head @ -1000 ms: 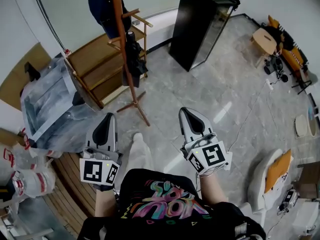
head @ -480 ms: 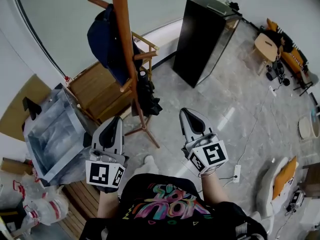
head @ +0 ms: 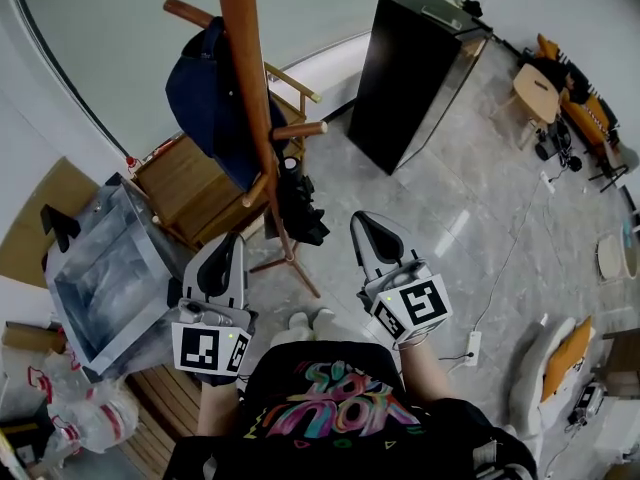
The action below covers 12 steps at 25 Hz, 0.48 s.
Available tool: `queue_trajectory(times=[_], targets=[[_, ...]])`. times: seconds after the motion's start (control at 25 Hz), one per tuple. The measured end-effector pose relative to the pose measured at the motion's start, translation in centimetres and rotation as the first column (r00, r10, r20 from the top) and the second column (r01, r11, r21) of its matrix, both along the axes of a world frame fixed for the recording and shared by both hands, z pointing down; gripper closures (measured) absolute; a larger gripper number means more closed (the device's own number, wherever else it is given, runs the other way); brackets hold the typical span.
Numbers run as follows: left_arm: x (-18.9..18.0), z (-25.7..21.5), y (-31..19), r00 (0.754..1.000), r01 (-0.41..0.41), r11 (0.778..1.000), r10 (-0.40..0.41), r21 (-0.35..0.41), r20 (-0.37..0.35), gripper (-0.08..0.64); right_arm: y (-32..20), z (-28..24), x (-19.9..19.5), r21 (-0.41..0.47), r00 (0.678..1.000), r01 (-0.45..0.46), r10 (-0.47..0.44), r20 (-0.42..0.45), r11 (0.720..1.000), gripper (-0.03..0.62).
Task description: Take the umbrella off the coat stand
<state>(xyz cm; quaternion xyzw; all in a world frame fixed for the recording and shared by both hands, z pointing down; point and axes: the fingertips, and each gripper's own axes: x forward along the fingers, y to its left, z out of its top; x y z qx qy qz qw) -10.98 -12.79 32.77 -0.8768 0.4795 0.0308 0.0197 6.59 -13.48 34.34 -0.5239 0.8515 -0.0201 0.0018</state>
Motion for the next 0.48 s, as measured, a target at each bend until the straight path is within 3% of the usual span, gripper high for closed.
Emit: queue_trajectory(times=[0.48], targets=[[0.6,1.6,-2.0,0.997,0.071,0.997,-0.071,-0.043,-0.004,0.528,-3.5,0.8,0.3,-0.019,0.996,0.092,-0.093,-0.007,0.996,0.577]])
